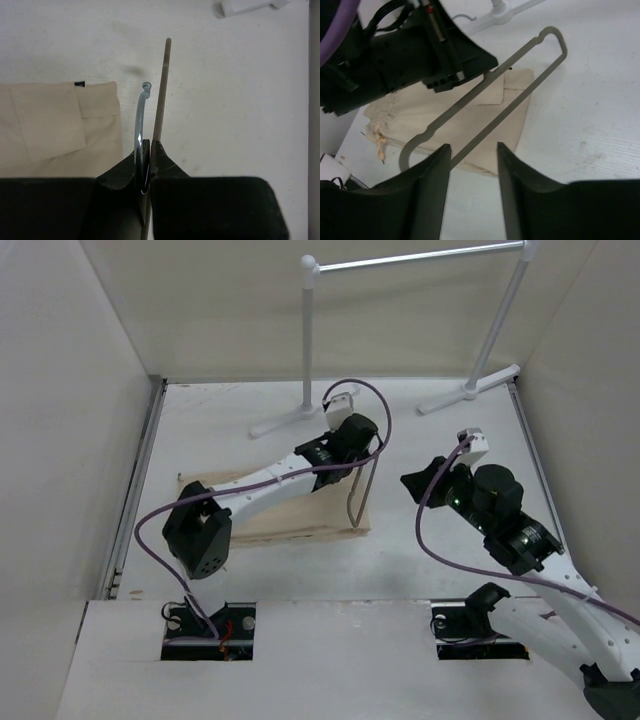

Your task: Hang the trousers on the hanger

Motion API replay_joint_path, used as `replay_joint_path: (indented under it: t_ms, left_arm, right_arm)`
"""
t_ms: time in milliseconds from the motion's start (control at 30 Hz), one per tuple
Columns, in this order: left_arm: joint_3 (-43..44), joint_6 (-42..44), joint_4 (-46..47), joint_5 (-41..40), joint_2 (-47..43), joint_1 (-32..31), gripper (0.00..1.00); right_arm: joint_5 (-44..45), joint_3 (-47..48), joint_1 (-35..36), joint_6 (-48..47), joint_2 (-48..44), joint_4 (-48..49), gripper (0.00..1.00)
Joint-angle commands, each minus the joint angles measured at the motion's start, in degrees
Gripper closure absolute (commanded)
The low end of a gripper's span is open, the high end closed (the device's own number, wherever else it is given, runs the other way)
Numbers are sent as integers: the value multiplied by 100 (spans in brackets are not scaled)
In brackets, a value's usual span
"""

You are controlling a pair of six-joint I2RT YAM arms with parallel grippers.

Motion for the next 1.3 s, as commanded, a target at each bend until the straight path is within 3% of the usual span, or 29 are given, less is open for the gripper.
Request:
replay_joint_path:
  t_ms: [0,67,400,600,700,1000,1267]
  left_arm:
    - [-530,-418,655,-139,-697,-6,100]
    - [-890,-795,892,-262,-864,-76,100]
    - [-2340,-1649,2842,-1561,-971,-638,100]
    - [-2983,-1904,4107,-2564,-471,-832,100]
    - [-3089,-1966,4794,-2828,-128,-832,100]
    - [-3396,-2062,6209,-3514,708,-771,100]
    - [-3581,-2238,6465,-3497,805,-674,100]
  right_arm:
    - [-719,137,-373,481,250,340,61]
    - [-931,76,-663,692,609,499,70]
    - [-1424,330,-849,1177,2298,1281,79]
    - [-1520,357,-1148,1432,2921,1580,88]
    - [-1547,409,-1131,1449,3326,1764,87]
    - [-1169,445,-972,1379,4363,2011,71]
    - [-1195,269,-630,1405,4944,2406,64]
